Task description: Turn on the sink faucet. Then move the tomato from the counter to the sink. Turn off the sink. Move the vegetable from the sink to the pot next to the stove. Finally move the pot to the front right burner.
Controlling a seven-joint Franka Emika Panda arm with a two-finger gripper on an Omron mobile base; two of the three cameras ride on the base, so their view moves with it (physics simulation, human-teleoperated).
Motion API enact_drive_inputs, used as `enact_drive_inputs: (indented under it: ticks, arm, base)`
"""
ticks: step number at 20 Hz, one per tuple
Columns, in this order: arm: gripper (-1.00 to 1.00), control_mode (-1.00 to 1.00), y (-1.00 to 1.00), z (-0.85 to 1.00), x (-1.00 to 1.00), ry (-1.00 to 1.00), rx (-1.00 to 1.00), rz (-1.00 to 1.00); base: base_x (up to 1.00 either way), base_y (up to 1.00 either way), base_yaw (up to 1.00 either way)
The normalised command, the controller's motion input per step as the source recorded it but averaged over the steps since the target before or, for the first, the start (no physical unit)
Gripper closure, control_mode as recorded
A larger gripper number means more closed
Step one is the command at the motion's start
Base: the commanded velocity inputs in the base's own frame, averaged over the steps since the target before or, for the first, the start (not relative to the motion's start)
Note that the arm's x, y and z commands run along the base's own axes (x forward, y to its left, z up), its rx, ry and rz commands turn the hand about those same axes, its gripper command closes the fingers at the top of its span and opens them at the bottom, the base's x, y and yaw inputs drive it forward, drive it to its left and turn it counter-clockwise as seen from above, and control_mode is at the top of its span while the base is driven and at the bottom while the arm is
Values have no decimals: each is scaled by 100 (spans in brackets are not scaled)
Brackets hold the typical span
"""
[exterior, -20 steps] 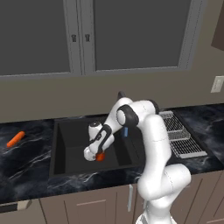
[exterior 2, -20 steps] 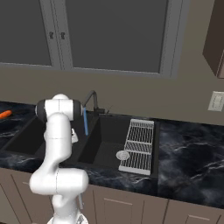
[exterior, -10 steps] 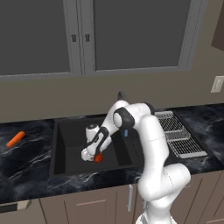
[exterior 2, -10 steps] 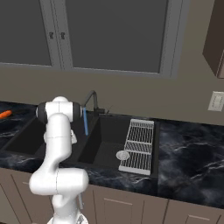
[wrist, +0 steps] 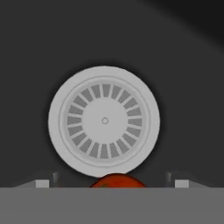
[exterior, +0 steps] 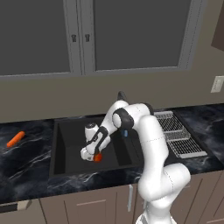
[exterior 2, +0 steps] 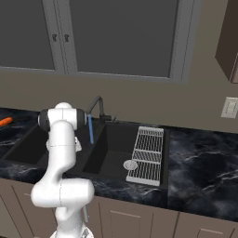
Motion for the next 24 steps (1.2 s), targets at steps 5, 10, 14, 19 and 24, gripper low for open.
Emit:
enact_drive_inputs:
  ticks: [5, 10, 14, 19, 24]
  arm:
    - [-100, -100, 0, 23, 0, -2, 0, -4]
    - [-100, -100, 0, 47, -3, -3, 1, -4]
    - [-100, -100, -8, 50, -12, -6, 7, -3]
    - [-100, -100, -25, 59, -24, -8, 14, -1]
    - [-100, -100, -38, 65, -24, -7, 16, 0]
  base:
    - [0, 0, 0]
    - [0, 0, 0]
    - [0, 0, 0]
    - [0, 0, 0]
    - [0, 0, 0]
